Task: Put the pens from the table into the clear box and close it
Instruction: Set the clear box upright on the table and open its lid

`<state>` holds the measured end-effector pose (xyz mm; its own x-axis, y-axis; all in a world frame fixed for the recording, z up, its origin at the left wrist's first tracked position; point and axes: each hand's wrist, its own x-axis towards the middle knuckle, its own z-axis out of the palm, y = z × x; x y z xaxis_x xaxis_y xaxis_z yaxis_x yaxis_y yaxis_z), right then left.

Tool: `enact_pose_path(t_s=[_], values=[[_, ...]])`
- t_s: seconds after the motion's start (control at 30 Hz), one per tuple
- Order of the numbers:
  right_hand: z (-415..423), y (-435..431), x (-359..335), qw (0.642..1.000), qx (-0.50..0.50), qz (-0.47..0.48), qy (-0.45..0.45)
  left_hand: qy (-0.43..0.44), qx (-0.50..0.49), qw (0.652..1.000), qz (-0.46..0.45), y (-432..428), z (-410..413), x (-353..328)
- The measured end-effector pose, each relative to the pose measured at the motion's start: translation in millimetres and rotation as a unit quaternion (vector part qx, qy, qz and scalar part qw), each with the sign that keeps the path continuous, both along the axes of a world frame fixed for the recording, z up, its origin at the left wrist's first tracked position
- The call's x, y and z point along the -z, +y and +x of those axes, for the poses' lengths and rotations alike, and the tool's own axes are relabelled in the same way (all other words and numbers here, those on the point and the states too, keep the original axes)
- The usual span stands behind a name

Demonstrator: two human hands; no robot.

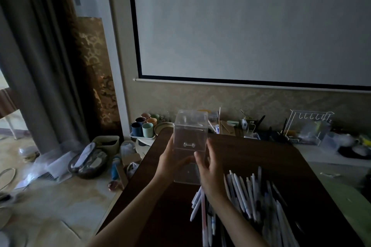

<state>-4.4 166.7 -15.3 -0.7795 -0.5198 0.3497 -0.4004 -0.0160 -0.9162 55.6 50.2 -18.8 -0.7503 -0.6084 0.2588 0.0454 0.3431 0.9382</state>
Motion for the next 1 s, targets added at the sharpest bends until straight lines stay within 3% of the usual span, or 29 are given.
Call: enact_pose_path(t_s=[0.13,0.3,0.43,0.7,0.9,1.0], values=[[8.1,8.2,-12.0,0.998,0.019,0.000,0.053,0.008,-0.030,0.999,0.025,11.8,4.7,-1.5],[4.1,8.0,-60.7,0.996,-0.048,-0.064,0.026,-0.010,-0.040,0.998,0.038,13.6,3.4,-5.0],[-21.4,-11.0,-105.9,0.995,-0.071,-0.063,0.019,-0.041,-0.033,0.998,0.031,10.7,2.4,-8.3],[-69.7,-41.9,-113.0,0.997,-0.079,0.017,0.014,-0.056,-0.055,0.997,0.006,2.6,-2.8,3.1],[-79.2,-15.1,-89.0,0.991,-0.089,0.103,0.010,-0.058,-0.032,0.998,-0.021,3.1,-0.4,4.5],[-78.6,28.0,-61.6,0.985,-0.054,0.160,0.014,-0.071,-0.036,0.996,0.035,19.6,19.7,2.3]])
